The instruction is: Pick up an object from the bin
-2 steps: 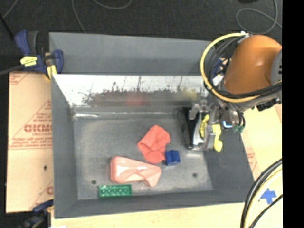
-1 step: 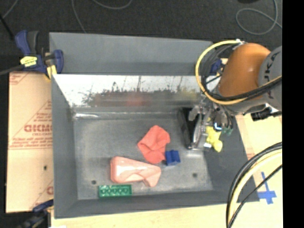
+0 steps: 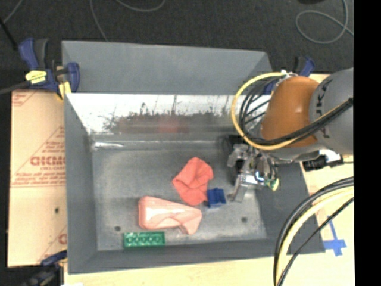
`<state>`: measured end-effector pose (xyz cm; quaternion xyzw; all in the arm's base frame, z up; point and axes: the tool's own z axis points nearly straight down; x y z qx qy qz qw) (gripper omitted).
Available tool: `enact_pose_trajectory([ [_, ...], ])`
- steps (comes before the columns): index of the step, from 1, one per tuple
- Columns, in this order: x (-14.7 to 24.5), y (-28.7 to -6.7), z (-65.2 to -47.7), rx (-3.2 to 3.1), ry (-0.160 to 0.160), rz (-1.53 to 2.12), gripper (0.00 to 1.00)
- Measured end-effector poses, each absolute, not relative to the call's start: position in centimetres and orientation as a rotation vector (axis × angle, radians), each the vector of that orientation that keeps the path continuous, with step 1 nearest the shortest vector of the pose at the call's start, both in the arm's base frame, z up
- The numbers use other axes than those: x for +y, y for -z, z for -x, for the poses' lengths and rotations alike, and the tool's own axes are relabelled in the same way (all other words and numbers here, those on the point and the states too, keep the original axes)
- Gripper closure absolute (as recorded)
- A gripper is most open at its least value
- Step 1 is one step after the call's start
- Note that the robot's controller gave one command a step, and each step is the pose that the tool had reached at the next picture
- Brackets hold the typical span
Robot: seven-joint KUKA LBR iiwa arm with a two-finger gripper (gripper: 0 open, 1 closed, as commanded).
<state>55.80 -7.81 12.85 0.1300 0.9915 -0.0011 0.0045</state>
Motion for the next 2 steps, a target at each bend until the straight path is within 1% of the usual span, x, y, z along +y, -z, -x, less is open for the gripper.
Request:
enact_pose_trajectory([
  [1, -6.9, -10.6, -56.9, 3.127, 0.007, 0.083, 0.0],
  [2, -4.6, -9.2, -57.1, 3.113, 0.008, 0.324, 0.0],
])
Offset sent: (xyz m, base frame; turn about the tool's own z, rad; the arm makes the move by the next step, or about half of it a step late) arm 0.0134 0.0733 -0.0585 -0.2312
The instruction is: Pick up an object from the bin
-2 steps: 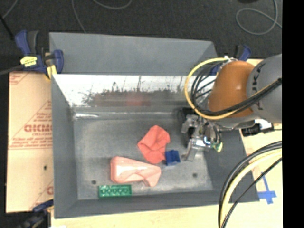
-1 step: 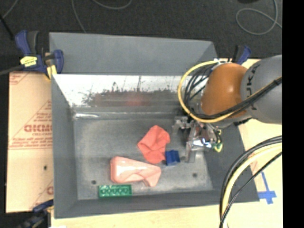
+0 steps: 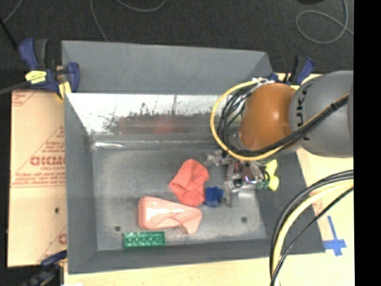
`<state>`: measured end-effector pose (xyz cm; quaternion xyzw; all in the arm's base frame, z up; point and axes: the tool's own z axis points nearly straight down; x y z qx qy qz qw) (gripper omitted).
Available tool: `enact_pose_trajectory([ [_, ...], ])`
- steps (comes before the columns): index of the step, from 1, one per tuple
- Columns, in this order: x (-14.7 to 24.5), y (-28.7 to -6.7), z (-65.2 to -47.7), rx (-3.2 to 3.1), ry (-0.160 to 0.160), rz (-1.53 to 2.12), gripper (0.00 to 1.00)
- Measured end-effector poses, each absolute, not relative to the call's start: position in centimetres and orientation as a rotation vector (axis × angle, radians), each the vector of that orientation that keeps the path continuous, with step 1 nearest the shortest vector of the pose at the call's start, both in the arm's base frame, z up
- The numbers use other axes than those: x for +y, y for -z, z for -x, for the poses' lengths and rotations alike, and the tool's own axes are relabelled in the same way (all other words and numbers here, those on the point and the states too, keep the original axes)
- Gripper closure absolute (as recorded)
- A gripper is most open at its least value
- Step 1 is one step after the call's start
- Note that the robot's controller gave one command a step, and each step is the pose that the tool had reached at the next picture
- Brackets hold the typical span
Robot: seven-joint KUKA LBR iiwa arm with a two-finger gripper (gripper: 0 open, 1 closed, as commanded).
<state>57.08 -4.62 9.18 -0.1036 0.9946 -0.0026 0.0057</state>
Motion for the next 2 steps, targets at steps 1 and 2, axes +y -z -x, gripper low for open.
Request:
enact_pose_trajectory([
  [1, -3.0, -8.4, -56.8, 3.129, 0.005, 0.015, 0.0],
  [2, -0.4, -7.8, -57.9, 3.113, 0.011, 0.29, 0.0],
])
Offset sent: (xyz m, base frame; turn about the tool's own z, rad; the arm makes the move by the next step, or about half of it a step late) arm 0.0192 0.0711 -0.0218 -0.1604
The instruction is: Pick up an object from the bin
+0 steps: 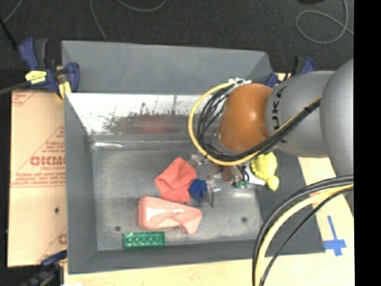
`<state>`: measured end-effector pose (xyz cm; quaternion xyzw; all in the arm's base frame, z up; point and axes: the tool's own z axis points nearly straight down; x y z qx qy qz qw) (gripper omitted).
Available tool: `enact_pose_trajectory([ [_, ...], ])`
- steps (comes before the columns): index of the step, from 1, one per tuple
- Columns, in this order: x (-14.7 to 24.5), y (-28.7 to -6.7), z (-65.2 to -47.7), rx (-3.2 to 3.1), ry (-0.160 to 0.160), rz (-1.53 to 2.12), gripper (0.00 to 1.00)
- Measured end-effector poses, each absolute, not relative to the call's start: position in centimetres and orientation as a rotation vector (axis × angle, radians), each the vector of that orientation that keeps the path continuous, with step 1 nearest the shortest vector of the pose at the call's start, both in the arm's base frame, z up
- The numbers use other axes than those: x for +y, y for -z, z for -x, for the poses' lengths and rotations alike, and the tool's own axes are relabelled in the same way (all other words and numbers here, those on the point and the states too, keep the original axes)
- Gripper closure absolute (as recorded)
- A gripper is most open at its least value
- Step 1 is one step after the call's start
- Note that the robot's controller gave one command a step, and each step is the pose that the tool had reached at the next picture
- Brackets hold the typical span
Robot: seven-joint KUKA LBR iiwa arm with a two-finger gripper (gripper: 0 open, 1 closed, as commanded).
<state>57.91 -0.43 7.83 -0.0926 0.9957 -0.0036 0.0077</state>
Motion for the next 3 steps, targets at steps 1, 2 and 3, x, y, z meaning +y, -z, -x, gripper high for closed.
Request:
enact_pose_trajectory([
  [1, 1.4, -7.6, -58.0, 3.075, 0.013, 0.56, 0.0],
  [2, 4.4, -7.5, -57.6, 3.088, 0.017, 0.438, 1.0],
  [3, 4.4, -7.5, -57.6, 3.088, 0.018, 0.441, 1.0],
])
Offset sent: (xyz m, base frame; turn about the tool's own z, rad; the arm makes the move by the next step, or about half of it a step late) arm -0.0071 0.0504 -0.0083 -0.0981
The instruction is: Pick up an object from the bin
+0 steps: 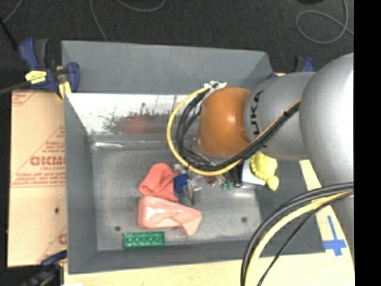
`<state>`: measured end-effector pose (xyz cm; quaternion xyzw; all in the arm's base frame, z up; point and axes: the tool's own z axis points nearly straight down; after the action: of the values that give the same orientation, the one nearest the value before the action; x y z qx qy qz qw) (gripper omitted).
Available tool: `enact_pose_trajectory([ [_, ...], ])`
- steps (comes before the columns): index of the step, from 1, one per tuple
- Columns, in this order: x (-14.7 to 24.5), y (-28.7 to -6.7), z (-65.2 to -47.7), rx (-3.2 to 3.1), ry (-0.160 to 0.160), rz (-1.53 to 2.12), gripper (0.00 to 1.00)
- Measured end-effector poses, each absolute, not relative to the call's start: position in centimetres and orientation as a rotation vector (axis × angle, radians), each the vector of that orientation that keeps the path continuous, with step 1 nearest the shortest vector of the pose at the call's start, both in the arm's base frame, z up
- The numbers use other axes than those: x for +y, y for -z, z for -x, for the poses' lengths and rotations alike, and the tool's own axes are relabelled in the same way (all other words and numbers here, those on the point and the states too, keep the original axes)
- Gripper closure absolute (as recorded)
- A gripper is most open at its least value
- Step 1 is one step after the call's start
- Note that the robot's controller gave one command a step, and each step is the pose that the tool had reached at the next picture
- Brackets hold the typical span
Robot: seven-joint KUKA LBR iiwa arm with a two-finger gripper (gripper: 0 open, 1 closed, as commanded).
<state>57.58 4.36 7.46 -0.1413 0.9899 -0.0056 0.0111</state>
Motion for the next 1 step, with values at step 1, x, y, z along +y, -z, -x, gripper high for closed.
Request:
enact_pose_trajectory([
  [1, 4.36, -7.46, -57.58, 3.088, 0.018, 0.441, 1.0],
])
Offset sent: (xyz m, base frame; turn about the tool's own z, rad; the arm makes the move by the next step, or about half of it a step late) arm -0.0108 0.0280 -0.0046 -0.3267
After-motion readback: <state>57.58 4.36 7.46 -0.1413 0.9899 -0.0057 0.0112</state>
